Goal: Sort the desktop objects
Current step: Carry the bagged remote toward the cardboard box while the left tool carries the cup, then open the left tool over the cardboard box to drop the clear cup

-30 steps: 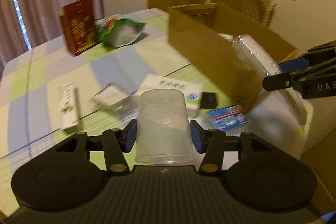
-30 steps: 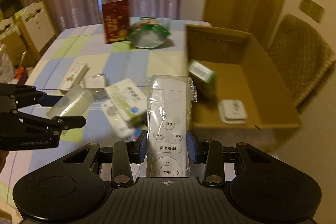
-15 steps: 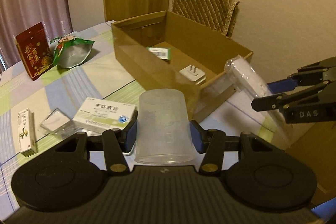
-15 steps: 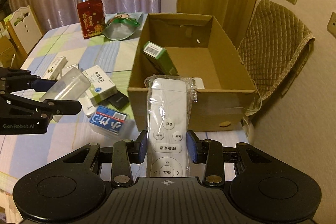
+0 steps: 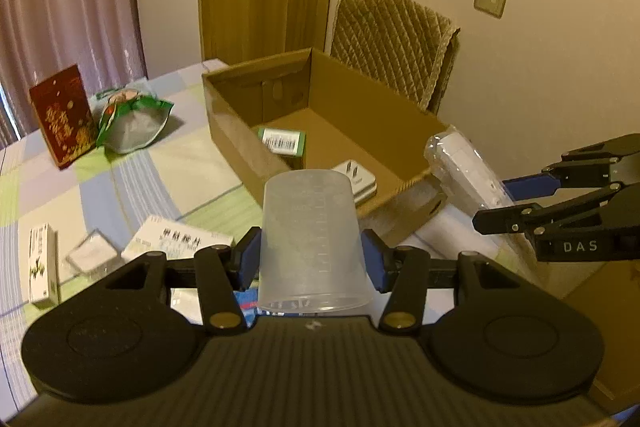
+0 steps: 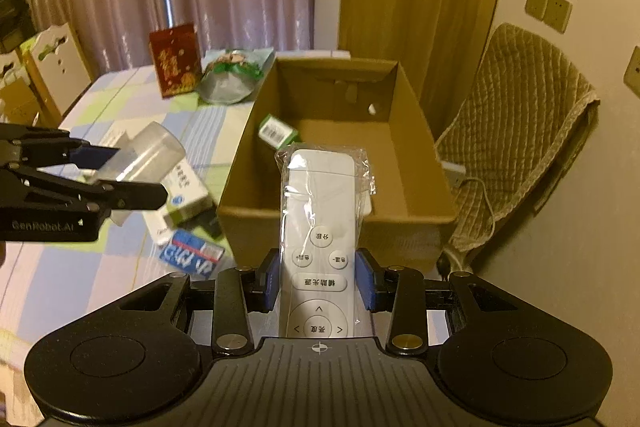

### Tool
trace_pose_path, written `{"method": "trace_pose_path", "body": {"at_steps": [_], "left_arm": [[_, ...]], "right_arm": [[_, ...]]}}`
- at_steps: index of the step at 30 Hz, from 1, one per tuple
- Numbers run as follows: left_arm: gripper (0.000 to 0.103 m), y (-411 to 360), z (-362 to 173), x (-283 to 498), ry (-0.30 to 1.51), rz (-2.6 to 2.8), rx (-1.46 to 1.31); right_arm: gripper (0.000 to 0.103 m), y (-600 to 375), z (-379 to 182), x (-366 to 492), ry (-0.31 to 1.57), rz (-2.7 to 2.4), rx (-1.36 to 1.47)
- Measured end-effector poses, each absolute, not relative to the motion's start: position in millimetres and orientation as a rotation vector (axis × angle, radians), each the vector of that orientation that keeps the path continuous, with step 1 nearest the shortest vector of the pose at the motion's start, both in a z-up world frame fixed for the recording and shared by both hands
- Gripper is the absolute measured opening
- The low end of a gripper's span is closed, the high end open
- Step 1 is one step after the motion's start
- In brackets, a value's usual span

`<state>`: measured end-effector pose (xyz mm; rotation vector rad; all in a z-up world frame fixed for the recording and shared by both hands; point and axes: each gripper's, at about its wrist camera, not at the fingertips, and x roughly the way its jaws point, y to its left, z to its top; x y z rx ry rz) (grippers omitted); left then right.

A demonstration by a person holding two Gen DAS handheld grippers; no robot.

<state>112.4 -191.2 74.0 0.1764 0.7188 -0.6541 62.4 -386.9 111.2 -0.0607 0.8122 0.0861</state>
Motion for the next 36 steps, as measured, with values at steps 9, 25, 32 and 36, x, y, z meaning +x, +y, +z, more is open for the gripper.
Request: {"method": "trace_pose_path", "body": {"at_steps": [9, 25, 32, 36], "left_arm": [[0.048, -207, 86, 149, 0.658, -0.785, 0.211], [0.048, -268, 78, 276, 0.671, -0.709, 0.236], [0.048, -305, 50, 341, 0.733, -0.661, 0.265], [0.048, -321, 36, 367, 0.765, -0.650, 0.304]], "right_arm": [[0.038, -393, 131, 98, 0.778, -0.012, -0.002], [0.038, -430, 92, 260, 0.866, 0.171, -0.053], [0.038, -445, 56, 326, 0.952, 0.222, -0.053], [0.038, -443, 41, 346, 0.997, 0.218, -0.065]]}}
